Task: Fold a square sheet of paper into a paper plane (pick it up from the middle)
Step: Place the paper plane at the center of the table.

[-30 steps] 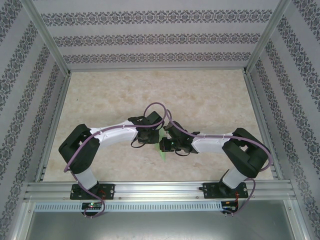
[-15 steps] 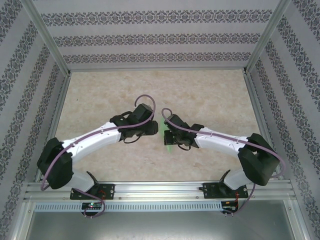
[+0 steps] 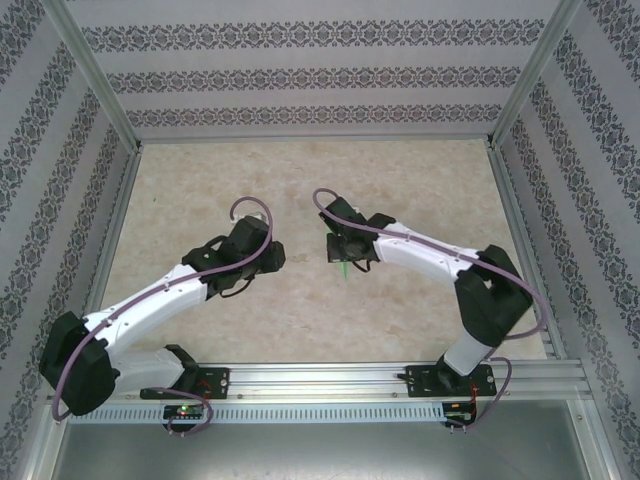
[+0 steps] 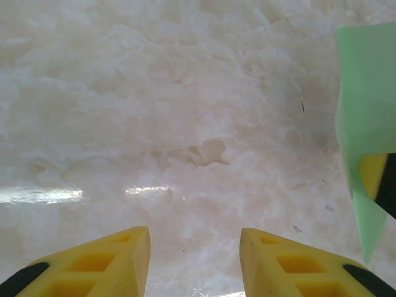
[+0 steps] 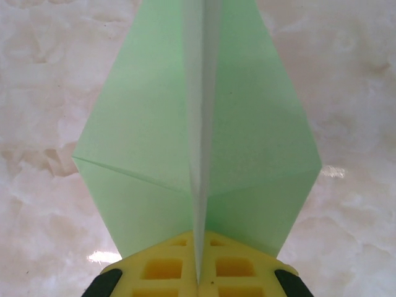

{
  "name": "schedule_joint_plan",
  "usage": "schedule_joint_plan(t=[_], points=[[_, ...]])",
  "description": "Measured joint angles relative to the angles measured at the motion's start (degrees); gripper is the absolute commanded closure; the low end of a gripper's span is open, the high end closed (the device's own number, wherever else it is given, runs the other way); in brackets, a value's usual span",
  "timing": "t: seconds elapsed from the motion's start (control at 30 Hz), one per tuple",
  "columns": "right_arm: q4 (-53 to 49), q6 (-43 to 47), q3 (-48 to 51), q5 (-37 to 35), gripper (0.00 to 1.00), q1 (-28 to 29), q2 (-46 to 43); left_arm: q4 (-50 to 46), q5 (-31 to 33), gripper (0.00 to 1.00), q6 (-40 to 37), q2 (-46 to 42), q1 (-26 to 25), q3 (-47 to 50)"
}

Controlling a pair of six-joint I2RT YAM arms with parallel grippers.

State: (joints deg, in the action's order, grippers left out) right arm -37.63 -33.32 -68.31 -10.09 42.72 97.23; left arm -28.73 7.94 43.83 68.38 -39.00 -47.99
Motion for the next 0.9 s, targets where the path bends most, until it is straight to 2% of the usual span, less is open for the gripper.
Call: schedule_joint_plan(t=[0.27,0.9], points=[[-3.82,1.40,-6.49,-0.57,0.94,0.02,8.85,0.31,0.55,0.57,0.28,-2.67,1.16,2.64],[-1.49,0.28,-5.81,1.86,0.86,0.02,13.35,0.44,-0.37,0.58,0.26,-0.66,1.88,2.75]])
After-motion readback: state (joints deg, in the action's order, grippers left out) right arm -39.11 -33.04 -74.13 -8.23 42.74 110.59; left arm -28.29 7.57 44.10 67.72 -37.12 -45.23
